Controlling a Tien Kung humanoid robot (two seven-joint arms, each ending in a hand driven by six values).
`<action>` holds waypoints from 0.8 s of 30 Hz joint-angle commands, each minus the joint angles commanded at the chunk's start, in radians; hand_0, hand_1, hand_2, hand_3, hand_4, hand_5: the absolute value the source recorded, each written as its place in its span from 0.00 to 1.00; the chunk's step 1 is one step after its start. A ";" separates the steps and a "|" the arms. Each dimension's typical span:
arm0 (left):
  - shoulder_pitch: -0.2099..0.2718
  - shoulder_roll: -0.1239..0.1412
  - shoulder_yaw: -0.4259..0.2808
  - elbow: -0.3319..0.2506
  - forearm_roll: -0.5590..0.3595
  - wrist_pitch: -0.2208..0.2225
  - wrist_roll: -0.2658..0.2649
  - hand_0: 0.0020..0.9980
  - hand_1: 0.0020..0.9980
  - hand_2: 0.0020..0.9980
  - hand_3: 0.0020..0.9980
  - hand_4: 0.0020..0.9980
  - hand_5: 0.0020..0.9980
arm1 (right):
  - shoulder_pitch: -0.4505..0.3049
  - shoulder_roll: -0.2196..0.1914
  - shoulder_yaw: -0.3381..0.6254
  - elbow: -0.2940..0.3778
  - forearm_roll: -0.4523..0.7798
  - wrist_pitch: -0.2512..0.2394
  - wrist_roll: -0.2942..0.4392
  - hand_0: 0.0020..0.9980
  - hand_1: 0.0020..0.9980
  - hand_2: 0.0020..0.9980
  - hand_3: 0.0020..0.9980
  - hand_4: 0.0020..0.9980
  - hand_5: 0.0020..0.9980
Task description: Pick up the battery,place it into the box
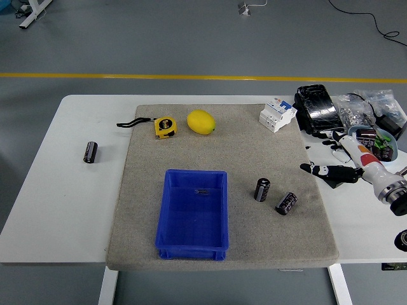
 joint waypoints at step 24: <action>-0.002 0.010 -0.004 0.000 0.008 -0.003 0.002 0.61 0.54 0.60 0.62 0.62 0.67 | 0.196 0.011 -0.328 -0.015 -0.205 0.046 0.030 0.61 0.65 0.70 0.77 1.00 0.30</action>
